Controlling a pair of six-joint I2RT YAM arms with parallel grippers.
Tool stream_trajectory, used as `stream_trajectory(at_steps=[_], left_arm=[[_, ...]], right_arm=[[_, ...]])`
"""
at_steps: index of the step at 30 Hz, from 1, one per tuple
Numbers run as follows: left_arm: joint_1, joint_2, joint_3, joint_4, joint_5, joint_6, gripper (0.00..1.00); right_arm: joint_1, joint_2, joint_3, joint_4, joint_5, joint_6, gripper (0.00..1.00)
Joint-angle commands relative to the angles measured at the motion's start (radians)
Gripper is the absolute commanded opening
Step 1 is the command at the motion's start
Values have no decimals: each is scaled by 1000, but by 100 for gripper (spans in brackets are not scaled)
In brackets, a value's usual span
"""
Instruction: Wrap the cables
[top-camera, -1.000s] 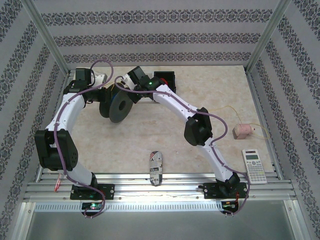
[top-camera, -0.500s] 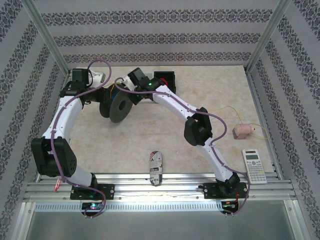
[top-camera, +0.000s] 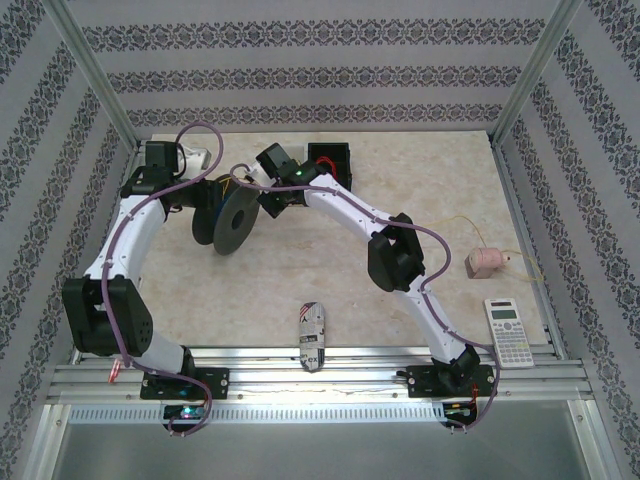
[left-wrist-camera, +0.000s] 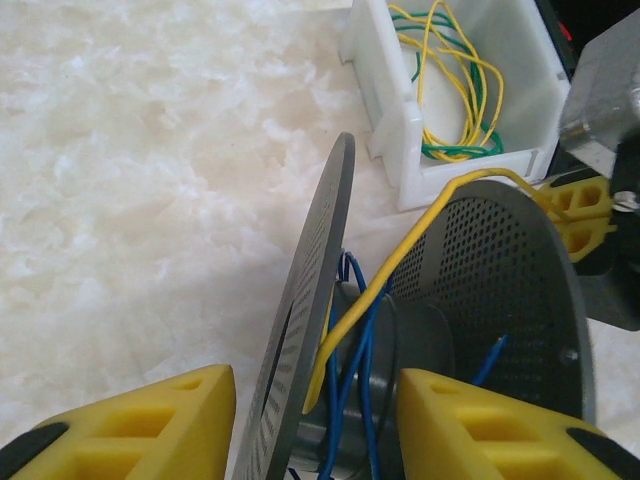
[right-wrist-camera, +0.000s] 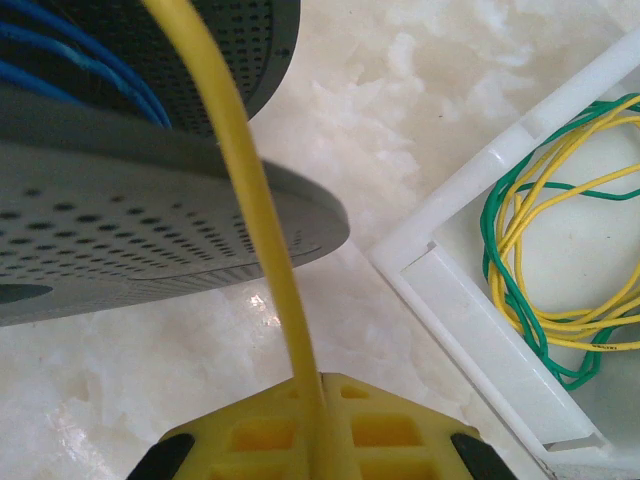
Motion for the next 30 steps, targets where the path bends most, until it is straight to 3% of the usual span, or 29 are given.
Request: stream_trajectory(at_steps=[1,8,19,22,25,30], left_arm=[[-4,35,-21,38,-14,0,46],[-6,60,-23,59,-23,0,37],[-7,62,-11,99,-15,-40,0],[-7,60,12,79,-19,-44,0],[-7,48,70,28,-50,-48,0],[-4,25,261,-97,-166,-76,0]], right_arm=[[1,-33,-5,-5,-15,-8,0],[6,-32,2,-7,-29,-20,0],[11,-26,31,-14,-49,-42,0],[9,-26,56,-18,-48,-47,0],[10,-25,107,-37,-55,-62,27],[-3,-76,206,-82,-78,-100,62]])
